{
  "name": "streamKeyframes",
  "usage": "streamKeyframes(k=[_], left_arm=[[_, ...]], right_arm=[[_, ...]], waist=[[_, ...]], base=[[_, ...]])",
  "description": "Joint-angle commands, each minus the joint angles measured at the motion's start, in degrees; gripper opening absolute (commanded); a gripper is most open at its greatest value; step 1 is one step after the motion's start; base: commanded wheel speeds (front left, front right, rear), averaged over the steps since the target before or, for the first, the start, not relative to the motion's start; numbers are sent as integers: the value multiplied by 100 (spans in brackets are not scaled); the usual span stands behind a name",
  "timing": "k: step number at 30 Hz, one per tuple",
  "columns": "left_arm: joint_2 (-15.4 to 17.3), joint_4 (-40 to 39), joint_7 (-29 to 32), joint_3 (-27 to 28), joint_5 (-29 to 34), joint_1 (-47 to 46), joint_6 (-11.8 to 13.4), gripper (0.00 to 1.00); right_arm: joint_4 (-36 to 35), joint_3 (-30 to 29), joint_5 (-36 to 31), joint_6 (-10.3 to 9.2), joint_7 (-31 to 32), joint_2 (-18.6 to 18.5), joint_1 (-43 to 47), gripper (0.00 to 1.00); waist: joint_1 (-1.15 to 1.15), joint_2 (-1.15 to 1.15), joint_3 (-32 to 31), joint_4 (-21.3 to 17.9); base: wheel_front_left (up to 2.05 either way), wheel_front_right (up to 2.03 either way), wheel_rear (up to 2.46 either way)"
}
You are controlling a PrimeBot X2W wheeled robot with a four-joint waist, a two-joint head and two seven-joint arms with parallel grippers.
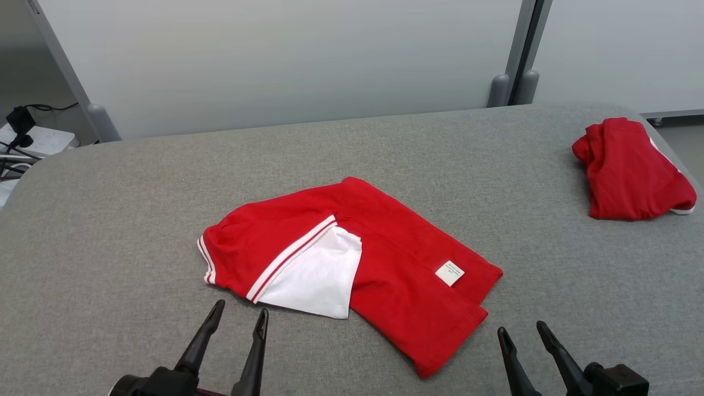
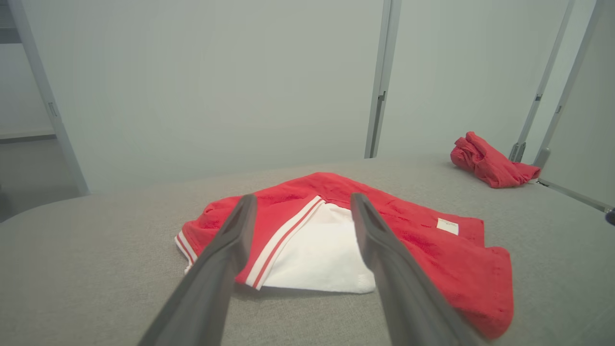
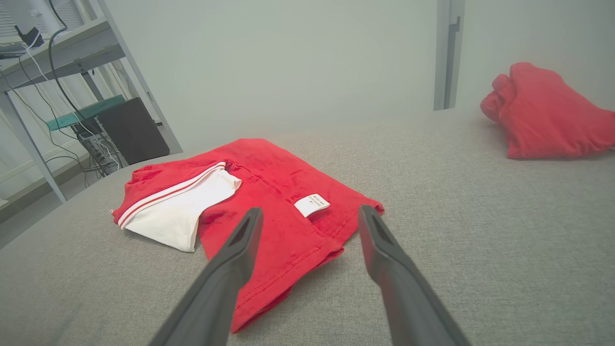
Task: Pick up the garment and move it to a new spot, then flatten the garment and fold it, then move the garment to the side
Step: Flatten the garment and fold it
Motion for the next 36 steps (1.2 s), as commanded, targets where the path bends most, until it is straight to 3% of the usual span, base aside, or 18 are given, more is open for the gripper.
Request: streamKeyframes(k=[1,8,24,36], left_arm=[[0,-70,-34,136,58,-237,-19,100],[99,524,-34,-570,565,-588,-35,100],[25,2623,-34,-1553,835,-2192,22,100],[0,3321,-34,-2091,570,-2928,355,100]], right_arm=[[-113,126,-40,18,-77,-5,-126,100],[-115,144,-27,18,-77,7,-205,100],[-269,77,-235,18,-77,20,-657,100],[-293,76,-304,18,-77,45,-919,100]], waist=[[0,0,9,-2],[0,0,142,-32],[0,0,1141,-83],[0,0,1555,-116]], base=[[0,0,0],[0,0,0],[0,0,0],[0,0,0]])
